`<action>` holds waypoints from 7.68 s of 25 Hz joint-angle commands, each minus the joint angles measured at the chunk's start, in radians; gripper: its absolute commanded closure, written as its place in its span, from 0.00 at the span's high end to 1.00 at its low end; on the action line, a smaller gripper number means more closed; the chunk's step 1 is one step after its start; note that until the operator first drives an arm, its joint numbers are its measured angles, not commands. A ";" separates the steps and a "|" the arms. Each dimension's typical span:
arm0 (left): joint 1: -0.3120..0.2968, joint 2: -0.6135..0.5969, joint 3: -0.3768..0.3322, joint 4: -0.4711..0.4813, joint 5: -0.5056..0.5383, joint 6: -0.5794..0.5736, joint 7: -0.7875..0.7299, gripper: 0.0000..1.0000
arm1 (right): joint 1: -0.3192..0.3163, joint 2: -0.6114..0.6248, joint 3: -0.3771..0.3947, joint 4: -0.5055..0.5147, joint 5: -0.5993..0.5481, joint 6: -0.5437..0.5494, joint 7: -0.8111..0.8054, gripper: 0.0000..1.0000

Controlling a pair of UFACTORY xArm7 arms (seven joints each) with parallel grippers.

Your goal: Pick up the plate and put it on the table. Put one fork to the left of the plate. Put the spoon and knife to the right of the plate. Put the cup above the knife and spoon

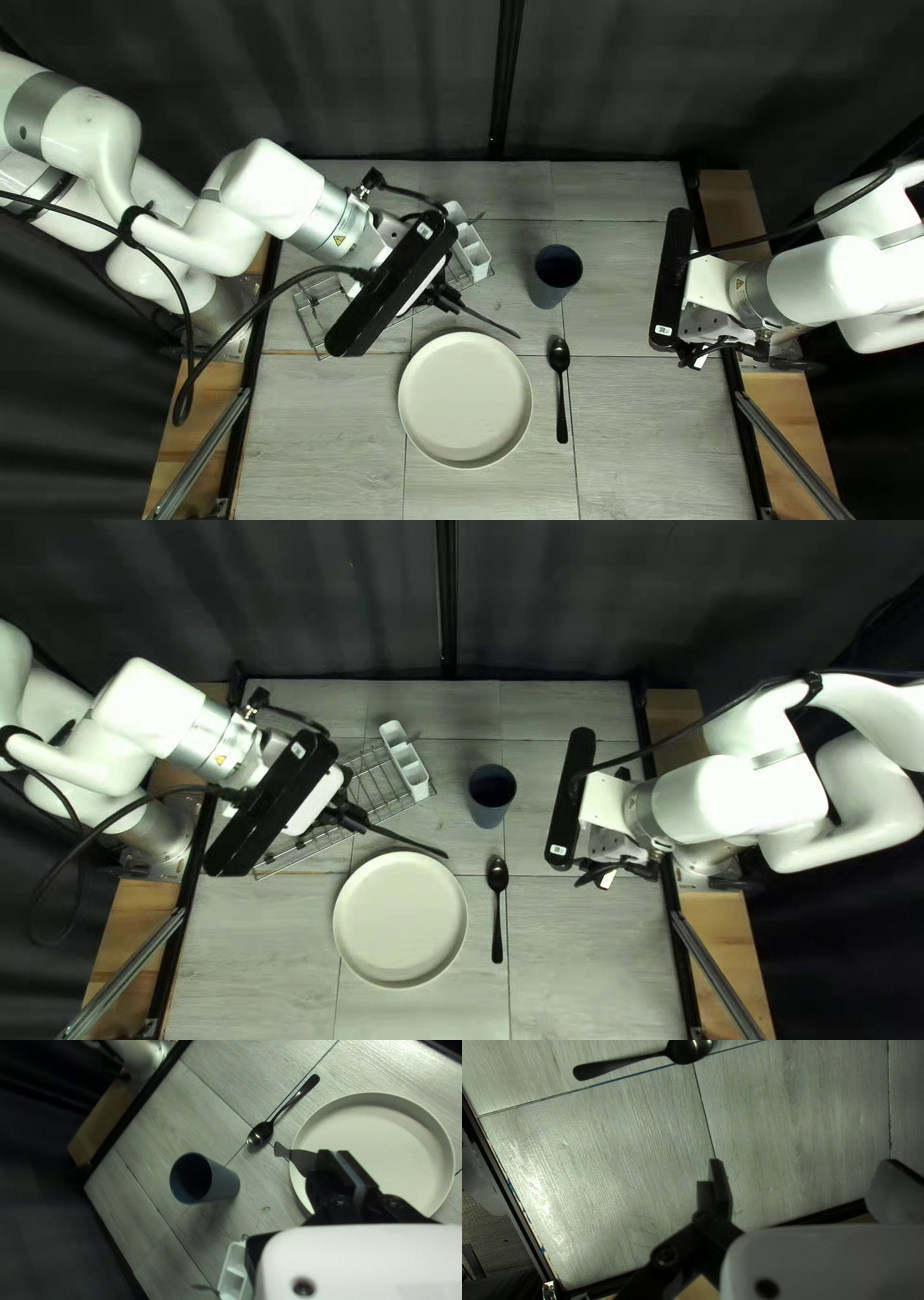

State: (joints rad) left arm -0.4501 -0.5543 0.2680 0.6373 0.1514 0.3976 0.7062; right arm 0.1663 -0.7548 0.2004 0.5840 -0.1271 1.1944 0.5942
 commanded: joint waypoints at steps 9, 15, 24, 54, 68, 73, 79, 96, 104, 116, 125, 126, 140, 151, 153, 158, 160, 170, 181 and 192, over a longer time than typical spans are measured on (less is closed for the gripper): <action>-0.040 -0.012 0.019 -0.091 0.067 -0.087 0.142 0.00 | 0.000 0.000 0.000 0.000 0.000 0.000 0.000 1.00; -0.040 -0.012 0.019 -0.091 0.067 -0.087 0.142 0.00 | 0.000 0.000 0.000 0.000 0.000 0.000 0.000 1.00; -0.040 -0.012 0.019 -0.091 0.067 -0.087 0.142 0.00 | 0.000 0.000 0.000 0.000 0.000 0.000 0.000 1.00; -0.040 -0.012 0.019 -0.091 0.067 -0.087 0.142 0.00 | 0.198 0.251 -0.496 -0.228 0.077 -0.882 -0.569 1.00; -0.040 -0.012 0.019 -0.091 0.067 -0.087 0.142 0.00 | 0.638 0.477 -0.877 -0.112 0.340 -1.146 -0.897 1.00; -0.040 -0.012 0.019 -0.091 0.067 -0.087 0.142 0.00 | 1.018 0.479 -1.249 -0.066 0.468 -1.217 -1.099 1.00; -0.040 -0.012 0.019 -0.091 0.067 -0.087 0.142 0.00 | 1.318 0.442 -1.550 -0.022 0.469 -1.261 -1.184 1.00; -0.040 -0.012 0.019 -0.091 0.067 -0.087 0.142 0.00 | 1.547 0.463 -1.720 0.042 0.472 -1.266 -1.183 0.85; -0.040 -0.012 0.019 -0.091 0.067 -0.087 0.142 0.00 | 1.547 0.463 -1.720 0.042 0.472 -1.266 -1.183 0.00; -0.040 -0.012 0.019 -0.091 0.067 -0.087 0.142 1.00 | 1.228 0.491 -1.418 -0.017 0.461 -1.222 -1.146 0.00; -0.040 -0.012 0.019 -0.091 0.067 -0.087 0.142 1.00 | 0.346 0.382 -0.542 -0.192 0.173 -0.971 -0.611 0.00; -0.040 -0.012 0.019 -0.091 0.067 -0.087 0.142 1.00 | 0.334 0.374 -0.532 -0.199 0.167 -0.959 -0.594 0.00; -0.040 -0.012 0.019 -0.091 0.067 -0.087 0.142 1.00 | 0.305 0.373 -0.504 -0.207 0.146 -0.926 -0.534 0.00; -0.040 -0.012 0.019 -0.091 0.067 -0.087 0.142 1.00 | 0.189 0.244 -0.373 -0.225 0.180 -0.616 -0.141 0.00; -0.040 -0.012 0.019 -0.091 0.067 -0.087 0.142 1.00 | 0.169 0.237 -0.336 -0.216 0.173 -0.544 -0.019 0.00; -0.040 -0.012 0.019 -0.091 0.067 -0.087 0.142 1.00 | 0.126 0.276 -0.245 -0.172 0.177 -0.417 0.290 0.00; -0.040 -0.012 0.019 -0.091 0.067 -0.087 0.142 1.00 | 0.125 0.333 -0.205 -0.116 0.189 -0.361 0.432 0.00; -0.040 -0.012 0.019 -0.091 0.067 -0.087 0.142 1.00 | 0.133 0.328 -0.191 -0.123 0.182 -0.367 0.444 0.00; -0.040 -0.012 0.019 -0.091 0.067 -0.087 0.142 1.00 | 0.144 0.514 -0.113 0.052 0.335 -0.213 0.922 0.00; -0.040 -0.012 0.019 -0.091 0.067 -0.087 0.142 1.00 | 0.153 0.548 -0.105 0.043 0.351 -0.273 0.940 0.00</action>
State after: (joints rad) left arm -0.4900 -0.5659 0.2867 0.5459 0.2182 0.3103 0.8486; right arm 0.3117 -0.2135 0.0911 0.6511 0.2171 0.9834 1.5543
